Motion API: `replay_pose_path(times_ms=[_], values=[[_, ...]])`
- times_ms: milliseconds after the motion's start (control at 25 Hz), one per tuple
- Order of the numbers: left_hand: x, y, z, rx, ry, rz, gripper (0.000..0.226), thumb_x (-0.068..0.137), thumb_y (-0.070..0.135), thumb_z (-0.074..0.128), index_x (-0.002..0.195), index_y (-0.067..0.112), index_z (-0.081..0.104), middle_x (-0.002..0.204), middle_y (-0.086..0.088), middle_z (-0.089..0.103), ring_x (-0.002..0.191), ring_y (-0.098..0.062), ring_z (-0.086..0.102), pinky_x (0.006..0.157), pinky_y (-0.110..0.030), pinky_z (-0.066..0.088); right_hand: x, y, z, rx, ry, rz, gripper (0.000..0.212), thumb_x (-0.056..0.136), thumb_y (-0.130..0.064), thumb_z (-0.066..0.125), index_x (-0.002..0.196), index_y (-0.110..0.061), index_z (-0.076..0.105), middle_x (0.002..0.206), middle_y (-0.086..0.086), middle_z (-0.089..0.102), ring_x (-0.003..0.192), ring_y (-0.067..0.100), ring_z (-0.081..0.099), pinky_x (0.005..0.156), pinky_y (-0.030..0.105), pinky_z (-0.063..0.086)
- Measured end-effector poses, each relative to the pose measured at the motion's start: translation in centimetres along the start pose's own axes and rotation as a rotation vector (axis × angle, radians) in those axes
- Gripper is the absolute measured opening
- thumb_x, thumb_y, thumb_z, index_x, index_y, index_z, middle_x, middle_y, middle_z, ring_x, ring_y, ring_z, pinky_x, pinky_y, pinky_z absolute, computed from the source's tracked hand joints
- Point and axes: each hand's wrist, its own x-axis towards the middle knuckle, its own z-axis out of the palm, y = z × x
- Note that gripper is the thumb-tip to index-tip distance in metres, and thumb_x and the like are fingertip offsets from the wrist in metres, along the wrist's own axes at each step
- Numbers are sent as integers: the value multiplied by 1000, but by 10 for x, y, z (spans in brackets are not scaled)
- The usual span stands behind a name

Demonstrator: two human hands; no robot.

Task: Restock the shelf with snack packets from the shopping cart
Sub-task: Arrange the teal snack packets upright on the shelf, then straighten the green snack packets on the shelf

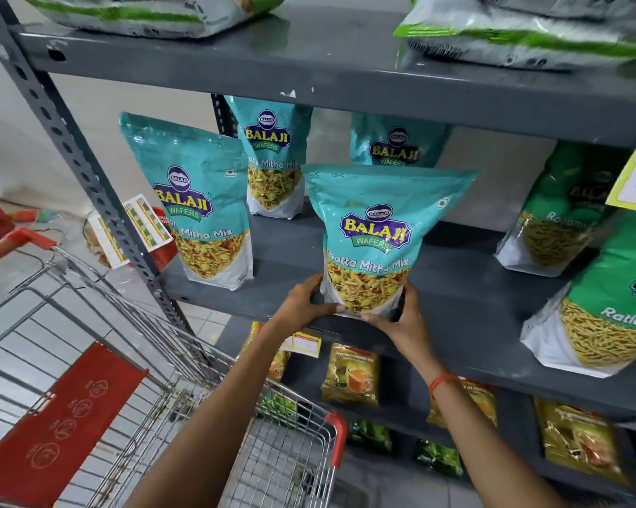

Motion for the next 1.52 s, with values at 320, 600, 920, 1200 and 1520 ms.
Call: replay_pose_path(times_ms=[320, 600, 920, 1200, 1520], values=[[-3, 3, -3, -62, -32, -30, 64, 71, 27, 77, 126, 15, 48, 130, -6, 59, 119, -24, 55, 104, -46, 45, 0, -1, 2, -23, -25, -4, 89, 62, -28, 85, 135, -26, 33, 137, -1, 48, 127, 18, 47, 102, 37, 47], [-36, 27, 25, 166, 305, 148, 107, 78, 47, 62, 145, 12, -15, 157, -9, -19, 142, -14, -18, 118, -34, -1, -24, -14, -3, -287, 217, -148, 94, 72, -46, 73, 144, -13, 22, 152, 12, 27, 141, 26, 28, 106, 37, 37], [-55, 98, 118, 381, 547, 594, 62, 98, 28, 35, 144, 2, 5, 153, -10, -2, 145, -13, -8, 121, -30, 6, -54, -46, -62, -381, 583, -538, 51, 91, -18, 56, 135, 0, 38, 146, 23, 34, 139, 26, 29, 116, 19, 18], [-37, 145, 216, 206, 263, 530, 71, 94, 19, 47, 147, 8, 1, 157, -4, -3, 146, -16, 4, 119, -33, 14, -73, 1, -171, -441, 743, -458, 55, 92, -21, 55, 139, -3, 32, 150, 21, 24, 142, 25, 23, 115, 38, 32], [7, 167, 294, -9, -206, 74, 98, 73, 19, 77, 146, 16, 14, 148, -9, 39, 134, -30, 40, 105, -37, 38, -78, 78, -280, -73, 394, 194, 103, 75, -35, 74, 149, -15, 4, 158, 5, 18, 146, 20, 19, 117, 39, 23]])
